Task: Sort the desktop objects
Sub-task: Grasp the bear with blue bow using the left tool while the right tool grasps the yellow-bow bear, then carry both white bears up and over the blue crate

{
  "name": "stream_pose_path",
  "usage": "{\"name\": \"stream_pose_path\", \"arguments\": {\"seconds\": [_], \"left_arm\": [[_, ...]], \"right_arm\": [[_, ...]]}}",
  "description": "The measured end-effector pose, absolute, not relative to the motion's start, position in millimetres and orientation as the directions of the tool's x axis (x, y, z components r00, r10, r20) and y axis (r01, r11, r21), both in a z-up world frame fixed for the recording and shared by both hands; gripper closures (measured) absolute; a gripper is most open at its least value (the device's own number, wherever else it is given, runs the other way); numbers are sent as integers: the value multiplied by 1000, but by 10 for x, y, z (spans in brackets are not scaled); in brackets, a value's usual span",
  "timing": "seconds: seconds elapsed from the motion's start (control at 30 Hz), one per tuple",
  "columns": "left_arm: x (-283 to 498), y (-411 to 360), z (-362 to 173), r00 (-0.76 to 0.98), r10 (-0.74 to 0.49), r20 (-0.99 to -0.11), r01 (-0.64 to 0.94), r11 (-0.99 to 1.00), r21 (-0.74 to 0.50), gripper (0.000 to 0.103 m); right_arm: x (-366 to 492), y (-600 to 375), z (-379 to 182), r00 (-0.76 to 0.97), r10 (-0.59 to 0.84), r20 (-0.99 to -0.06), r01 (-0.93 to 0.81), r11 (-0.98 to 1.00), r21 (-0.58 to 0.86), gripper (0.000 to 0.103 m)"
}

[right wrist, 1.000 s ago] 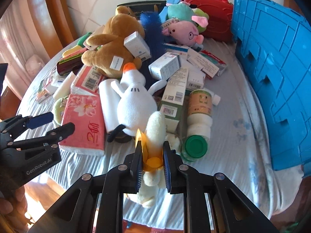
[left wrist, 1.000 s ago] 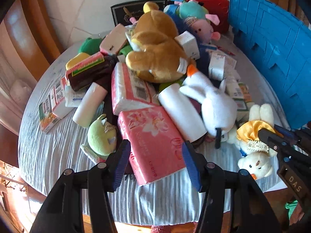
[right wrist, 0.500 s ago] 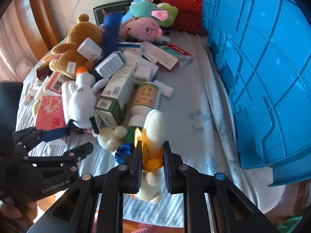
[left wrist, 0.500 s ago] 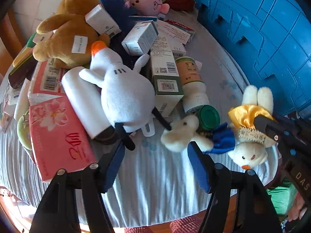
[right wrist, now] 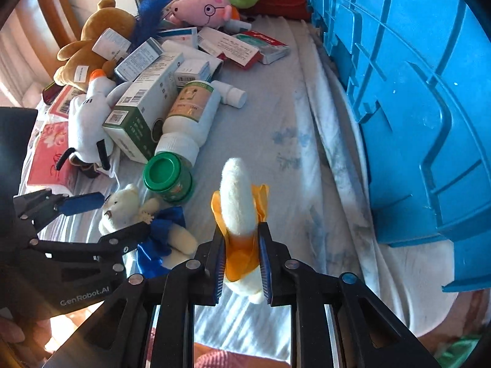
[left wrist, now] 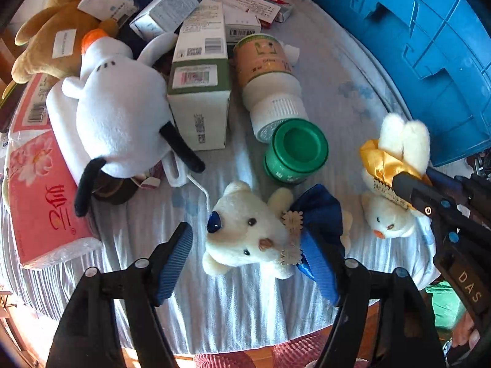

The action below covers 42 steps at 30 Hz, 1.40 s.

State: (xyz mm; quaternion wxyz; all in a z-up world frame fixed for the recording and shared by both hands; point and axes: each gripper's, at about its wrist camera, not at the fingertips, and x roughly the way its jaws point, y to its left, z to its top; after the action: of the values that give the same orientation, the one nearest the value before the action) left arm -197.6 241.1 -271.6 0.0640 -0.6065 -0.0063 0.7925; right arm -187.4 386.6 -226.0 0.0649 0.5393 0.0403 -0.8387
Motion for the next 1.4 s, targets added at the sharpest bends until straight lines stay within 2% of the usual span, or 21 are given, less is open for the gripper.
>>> {"name": "stream_pose_path", "arguments": {"seconds": [0.03,0.07,0.1,0.37,0.43,0.5,0.57,0.7,0.87,1.07,1.4], "left_arm": [[-1970,2416,-2743,-259,101,-961,-97,-992,-78,20],[-1968,2425,-2761,-271,94,-958,-103,-992,-68,17],[-1968,2430,-2766,-284,91,-954,-108,-992,-63,17],[-1930,2345,-2817,-276,142,-951,-109,-987,-116,17],[-1905,2358,-2821,-287,144,-947,-121,-986,-113,20],[-1877,2375,-2803,-293,188,-938,-138,-979,-153,41],[-1849,2423,-2756,-312,171,-935,-159,-979,-126,44],[-1805,2437,-2649,-350,147,-925,-176,-980,-89,50],[-1738,2367,-2290,-472,91,-877,-163,-986,-15,51],[-1727,2154,-1665,-630,21,-776,-94,-994,50,51],[-1909,2025,-721,-804,-14,-595,-19,-999,48,51]], "right_arm": [[-1891,3850,-2280,-411,-61,-909,151,-989,-2,77],[-1909,3835,-2306,-408,-58,-911,150,-989,-4,68],[-1918,3827,-2335,-405,-54,-913,149,-989,-8,62],[-1934,3978,-2505,-376,-18,-926,103,-994,-22,50],[-1952,4012,-2572,-354,-14,-935,91,-996,-20,49],[-1966,4008,-2668,-337,-9,-942,92,-995,-24,52],[-1978,4001,-2766,-314,-22,-949,88,-996,-6,62],[-1975,3937,-2676,-355,-19,-935,99,-995,-17,65],[-1961,3870,-2350,-434,-39,-900,117,-993,-14,65],[-1947,3717,-1771,-559,-78,-826,153,-988,-11,65],[-1890,3489,-649,-784,-136,-606,207,-977,-48,65]]}}
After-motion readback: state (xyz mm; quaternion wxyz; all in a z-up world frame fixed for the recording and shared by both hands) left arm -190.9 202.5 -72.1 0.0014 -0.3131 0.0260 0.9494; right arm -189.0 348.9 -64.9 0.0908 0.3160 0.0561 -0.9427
